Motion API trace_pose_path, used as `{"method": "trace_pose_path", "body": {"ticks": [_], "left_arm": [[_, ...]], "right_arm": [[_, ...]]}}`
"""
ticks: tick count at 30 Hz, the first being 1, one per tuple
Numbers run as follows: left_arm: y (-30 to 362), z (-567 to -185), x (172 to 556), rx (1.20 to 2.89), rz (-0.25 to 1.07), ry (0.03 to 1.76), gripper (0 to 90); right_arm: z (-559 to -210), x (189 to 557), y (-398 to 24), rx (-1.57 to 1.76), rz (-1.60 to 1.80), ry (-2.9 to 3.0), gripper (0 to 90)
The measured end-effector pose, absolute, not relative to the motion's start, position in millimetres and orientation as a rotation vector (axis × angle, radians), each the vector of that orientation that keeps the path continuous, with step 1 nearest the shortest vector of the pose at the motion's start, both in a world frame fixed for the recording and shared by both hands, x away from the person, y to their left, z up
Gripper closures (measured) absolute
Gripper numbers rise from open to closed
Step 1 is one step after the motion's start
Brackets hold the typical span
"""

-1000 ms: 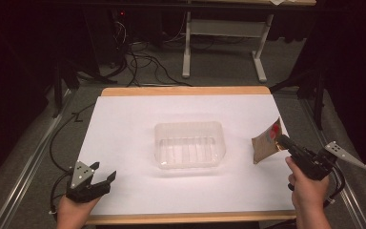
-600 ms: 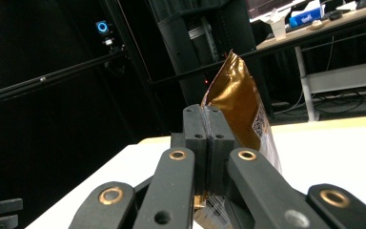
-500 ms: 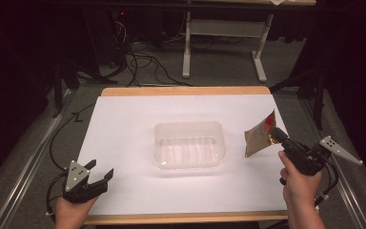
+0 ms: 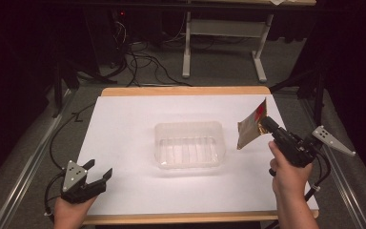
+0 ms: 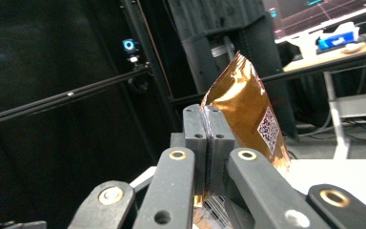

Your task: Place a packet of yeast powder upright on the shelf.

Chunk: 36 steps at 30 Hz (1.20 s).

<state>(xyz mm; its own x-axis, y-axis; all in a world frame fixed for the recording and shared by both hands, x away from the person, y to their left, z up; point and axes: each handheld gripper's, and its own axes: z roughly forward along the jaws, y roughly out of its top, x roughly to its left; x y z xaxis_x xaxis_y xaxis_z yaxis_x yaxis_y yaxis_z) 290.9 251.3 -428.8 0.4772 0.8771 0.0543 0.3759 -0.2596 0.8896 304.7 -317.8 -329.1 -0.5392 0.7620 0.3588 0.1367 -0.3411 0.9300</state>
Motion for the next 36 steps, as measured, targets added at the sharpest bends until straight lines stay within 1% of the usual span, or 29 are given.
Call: {"method": "trace_pose_path", "body": {"ticks": [13,24,36], "left_arm": [[251.4,-428.4,290.5,1.838,0.709,1.048,31.1],[251.9,-427.8,290.2,1.837,0.704,1.044,31.1],[251.4,-427.4,289.5,1.837,0.701,1.036,31.0]], "right_arm": [[-312.7,312.7,-293.4,1.117,1.974,1.473,90.0],[-291.5,316.8,-258.9,1.025,2.032,1.505,90.0],[-299.4,326.9,-215.3,0.997,2.076,1.567,90.0]]}}
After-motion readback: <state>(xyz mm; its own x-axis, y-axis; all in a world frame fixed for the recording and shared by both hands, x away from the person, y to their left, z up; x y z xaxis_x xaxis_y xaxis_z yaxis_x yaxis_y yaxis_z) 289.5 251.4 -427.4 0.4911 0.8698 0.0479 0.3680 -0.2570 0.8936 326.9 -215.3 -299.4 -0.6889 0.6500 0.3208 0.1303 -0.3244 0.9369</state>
